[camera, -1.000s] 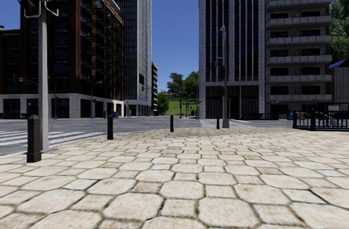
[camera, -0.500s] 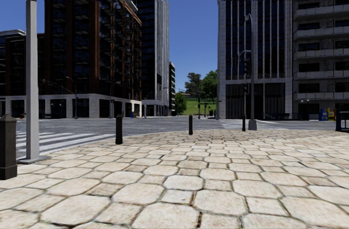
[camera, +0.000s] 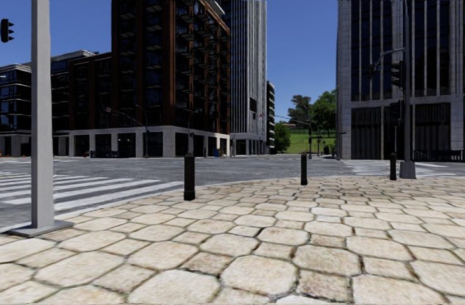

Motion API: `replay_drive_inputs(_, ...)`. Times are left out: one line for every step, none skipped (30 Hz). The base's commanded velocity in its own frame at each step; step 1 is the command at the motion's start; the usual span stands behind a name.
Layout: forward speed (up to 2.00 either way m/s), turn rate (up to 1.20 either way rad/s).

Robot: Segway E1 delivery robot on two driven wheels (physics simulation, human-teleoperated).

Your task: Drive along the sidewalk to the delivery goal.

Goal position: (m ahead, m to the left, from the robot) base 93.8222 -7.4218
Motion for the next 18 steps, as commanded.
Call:
replay_drive_inputs(2.00, 0.53)
replay_drive_inputs(2.00, 0.53)
replay_drive_inputs(2.00, 0.53)
replay_drive_inputs(2.00, 0.53)
replay_drive_inputs(2.00, 0.53)
replay_drive_inputs(2.00, 0.53)
replay_drive_inputs(2.00, 0.53)
replay_drive_inputs(2.00, 0.52)
replay_drive_inputs(2.00, 0.50)
replay_drive_inputs(2.00, 0.50)
replay_drive_inputs(2.00, 0.50)
replay_drive_inputs(2.00, 0.50)
replay_drive_inputs(2.00, 0.50)
replay_drive_inputs(2.00, 0.50)
replay_drive_inputs(2.00, 0.49)
replay_drive_inputs(2.00, 0.49)
replay_drive_inputs(2.00, 0.49)
replay_drive_inputs(2.00, 0.49)
